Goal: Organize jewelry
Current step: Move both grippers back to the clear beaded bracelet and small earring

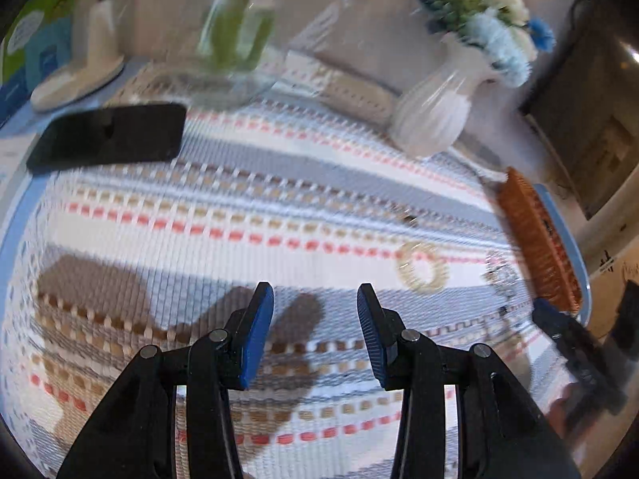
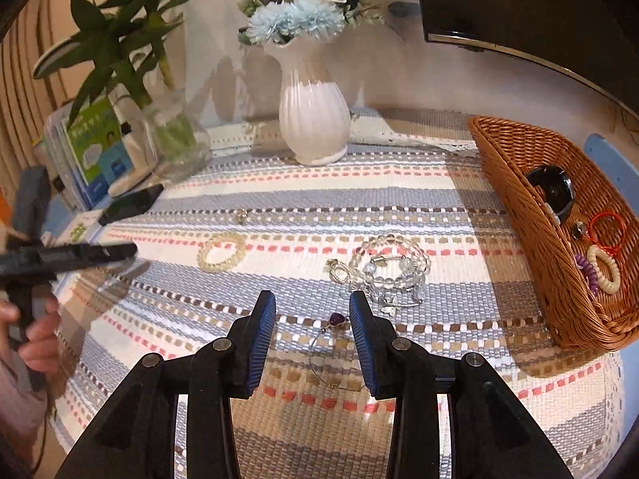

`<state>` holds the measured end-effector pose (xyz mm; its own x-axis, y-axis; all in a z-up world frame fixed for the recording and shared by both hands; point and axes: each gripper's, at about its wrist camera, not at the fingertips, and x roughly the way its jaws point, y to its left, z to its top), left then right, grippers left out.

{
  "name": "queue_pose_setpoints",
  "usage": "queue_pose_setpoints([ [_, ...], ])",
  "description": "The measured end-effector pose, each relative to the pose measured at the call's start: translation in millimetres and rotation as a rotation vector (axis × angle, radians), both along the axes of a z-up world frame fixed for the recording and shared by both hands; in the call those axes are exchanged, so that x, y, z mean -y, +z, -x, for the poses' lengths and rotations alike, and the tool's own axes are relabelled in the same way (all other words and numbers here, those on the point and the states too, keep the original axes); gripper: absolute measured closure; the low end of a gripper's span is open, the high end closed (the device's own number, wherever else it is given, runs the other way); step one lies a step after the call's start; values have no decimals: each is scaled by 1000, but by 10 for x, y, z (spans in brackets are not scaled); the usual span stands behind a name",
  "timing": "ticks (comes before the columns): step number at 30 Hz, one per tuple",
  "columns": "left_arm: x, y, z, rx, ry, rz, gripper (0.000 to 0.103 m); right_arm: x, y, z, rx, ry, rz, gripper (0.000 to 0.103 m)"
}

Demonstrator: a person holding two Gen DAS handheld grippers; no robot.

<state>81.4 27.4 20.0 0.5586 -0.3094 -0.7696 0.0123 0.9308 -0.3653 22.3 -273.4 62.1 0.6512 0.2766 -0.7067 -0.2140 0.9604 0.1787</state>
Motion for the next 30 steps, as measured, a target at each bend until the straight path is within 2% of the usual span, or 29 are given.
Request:
queue_pose_setpoints([
  [1, 0, -48, 2, -6, 7, 8, 59, 21, -5, 11, 1, -3, -10, 64],
  [2, 4, -37, 43, 30, 17, 1, 59, 46, -14, 1, -3, -10, -22, 64],
  [6, 134, -38, 79, 45, -3, -78, 59, 225, -28, -46, -36, -39, -107, 64],
  [10, 197, -44, 93, 50, -8, -116, 59, 405, -36, -50, -41, -95, -180, 64],
  [15, 185, -25, 57, 14, -4, -131, 59, 546, -71, -66, -54, -141, -239, 64],
  [19, 295, 129, -107, -35, -59, -95, 59, 672, -84, -76, -89, -158, -317, 64],
  [21, 396, 198, -219, -28, -115, -71, 59, 686, -59, -79, -97, -157, -312, 65],
  [24, 580, 152, -424, -34, -178, -110, 59, 584, 7, -115, -99, -126, -251, 68],
  [28, 722, 13, -568, -61, -227, -115, 59, 238, -3, -242, -140, -42, -139, 73],
  [30, 781, -10, -566, -44, -243, -118, 59, 46, -70, -328, -176, -6, -109, 75],
])
